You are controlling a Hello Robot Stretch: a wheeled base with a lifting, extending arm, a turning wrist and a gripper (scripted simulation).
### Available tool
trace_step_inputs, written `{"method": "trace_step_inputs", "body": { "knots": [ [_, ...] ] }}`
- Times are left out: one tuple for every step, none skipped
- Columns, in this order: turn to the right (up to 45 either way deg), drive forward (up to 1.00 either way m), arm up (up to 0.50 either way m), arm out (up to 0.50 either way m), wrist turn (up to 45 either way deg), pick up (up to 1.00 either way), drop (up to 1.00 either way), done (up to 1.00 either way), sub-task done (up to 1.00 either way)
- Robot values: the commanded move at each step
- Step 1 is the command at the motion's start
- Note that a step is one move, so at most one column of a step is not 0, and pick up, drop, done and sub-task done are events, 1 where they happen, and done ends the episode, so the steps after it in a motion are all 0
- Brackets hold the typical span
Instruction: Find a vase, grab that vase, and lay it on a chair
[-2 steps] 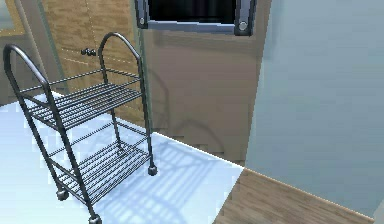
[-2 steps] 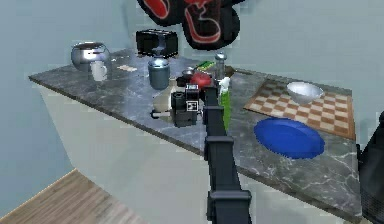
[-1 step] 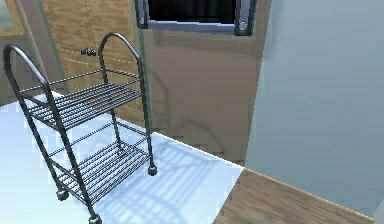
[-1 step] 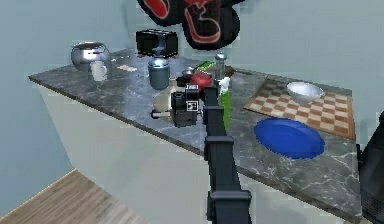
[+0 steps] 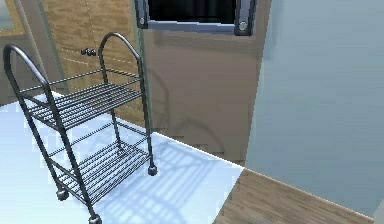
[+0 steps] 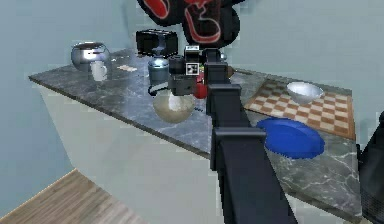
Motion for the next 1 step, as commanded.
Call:
{"method": "trace_step_inputs", "body": {
  "knots": [
    [0.0, 0.00, -0.10, 0.00, 0.0, 0.00, 0.00, 0.00, 0.00]
  ]
}}
